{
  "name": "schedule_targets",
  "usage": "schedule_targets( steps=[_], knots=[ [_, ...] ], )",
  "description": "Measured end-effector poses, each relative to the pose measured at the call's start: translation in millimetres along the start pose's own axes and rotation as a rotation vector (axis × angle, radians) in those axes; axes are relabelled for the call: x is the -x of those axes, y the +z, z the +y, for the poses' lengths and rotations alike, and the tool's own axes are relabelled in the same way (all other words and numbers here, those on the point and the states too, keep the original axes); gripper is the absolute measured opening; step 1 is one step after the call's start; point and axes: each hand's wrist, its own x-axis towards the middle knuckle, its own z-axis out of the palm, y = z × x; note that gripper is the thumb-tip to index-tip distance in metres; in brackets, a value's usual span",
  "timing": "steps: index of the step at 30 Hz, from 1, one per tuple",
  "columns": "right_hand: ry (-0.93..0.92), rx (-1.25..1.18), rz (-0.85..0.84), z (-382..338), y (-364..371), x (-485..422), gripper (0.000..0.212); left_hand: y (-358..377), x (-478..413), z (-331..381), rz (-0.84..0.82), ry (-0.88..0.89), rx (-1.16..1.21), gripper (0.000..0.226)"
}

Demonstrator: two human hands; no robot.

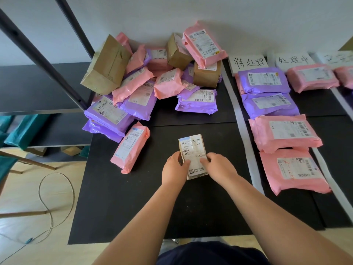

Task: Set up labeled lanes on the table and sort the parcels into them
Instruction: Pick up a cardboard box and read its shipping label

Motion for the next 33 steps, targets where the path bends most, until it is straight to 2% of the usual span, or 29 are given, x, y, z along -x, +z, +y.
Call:
schedule_targets(
  steps=[4,8,11,16,20,26,30,33],
  knots=[
    [0.006,-0.071,-0.008,2.2,0.4,0.6,0.034,-0.5,-1.5,1.8,-0.071,-0.008,-0.017,0.033],
    [-0.015,-0.163,0.035,-0.8,-4.2,3.6,0.032,-4.8,-1.5,7.6,-0.046,0.017,0.036,0.031],
    [-0.054,-0.302,0.09,-5.7,-16.7,9.3,0.027,-17.0,-2.1,18.2,0.001,0.068,0.154,0.036],
    [-0.16,-0.684,0.179,-25.9,-47.9,30.4,0.027,-45.0,1.5,49.1,0.06,0.177,0.433,0.033],
    [-0.24,-0.88,0.189,-44.0,-75.7,53.7,0.025,-72.2,15.0,74.8,-0.023,0.252,0.621,0.031],
    [-0.392,-1.014,0.25,-64.6,-102.8,82.7,0.019,-104.0,38.0,102.2,-0.096,0.317,0.745,0.032],
    [-0.445,-0.992,0.265,-72.8,-113.3,95.2,0.022,-119.1,48.0,111.6,-0.12,0.325,0.818,0.045],
    [-0.488,-0.989,0.269,-77.4,-118.2,100.9,0.025,-124.1,53.7,117.9,-0.124,0.348,0.854,0.041]
  ],
)
